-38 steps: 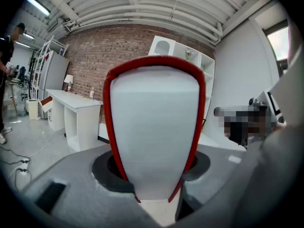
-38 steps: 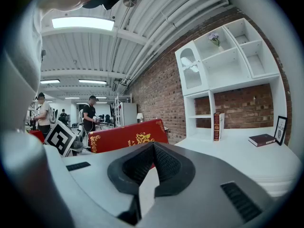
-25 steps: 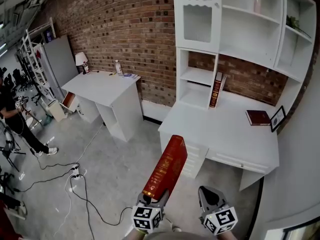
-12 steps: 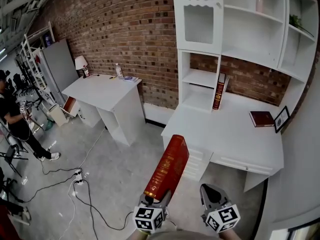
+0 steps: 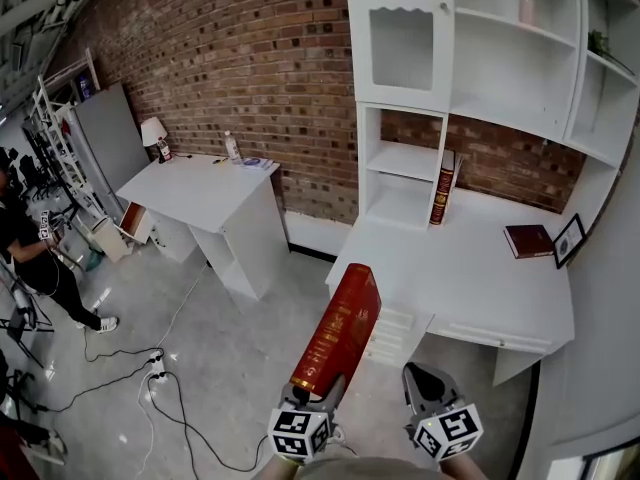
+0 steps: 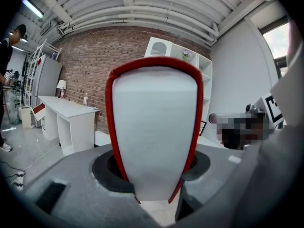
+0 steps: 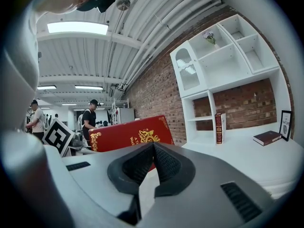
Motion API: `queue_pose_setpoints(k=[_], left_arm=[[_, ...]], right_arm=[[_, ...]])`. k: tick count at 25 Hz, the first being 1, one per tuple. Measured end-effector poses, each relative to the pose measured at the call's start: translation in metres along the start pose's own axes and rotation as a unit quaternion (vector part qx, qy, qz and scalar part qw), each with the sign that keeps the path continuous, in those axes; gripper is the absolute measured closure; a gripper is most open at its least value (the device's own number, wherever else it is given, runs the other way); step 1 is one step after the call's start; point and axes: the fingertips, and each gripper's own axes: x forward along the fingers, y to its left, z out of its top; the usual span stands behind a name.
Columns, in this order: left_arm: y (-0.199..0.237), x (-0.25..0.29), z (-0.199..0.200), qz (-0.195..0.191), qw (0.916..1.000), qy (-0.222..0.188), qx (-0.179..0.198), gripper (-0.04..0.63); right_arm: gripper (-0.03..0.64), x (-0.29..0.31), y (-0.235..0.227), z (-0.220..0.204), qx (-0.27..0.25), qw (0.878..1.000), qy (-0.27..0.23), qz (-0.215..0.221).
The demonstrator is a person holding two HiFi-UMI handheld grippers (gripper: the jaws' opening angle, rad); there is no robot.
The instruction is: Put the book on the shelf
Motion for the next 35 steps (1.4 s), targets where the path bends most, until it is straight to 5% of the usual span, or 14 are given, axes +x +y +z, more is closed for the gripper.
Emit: queue_pose_setpoints(k=[35], left_arm=[[0.115, 0.064, 0.038, -0.057, 0.9982, 0.016, 0.011, 0.362]], right_arm=[[0.611, 0.124, 0.023, 0.010, -0.002, 0.999, 0.002, -0.052]])
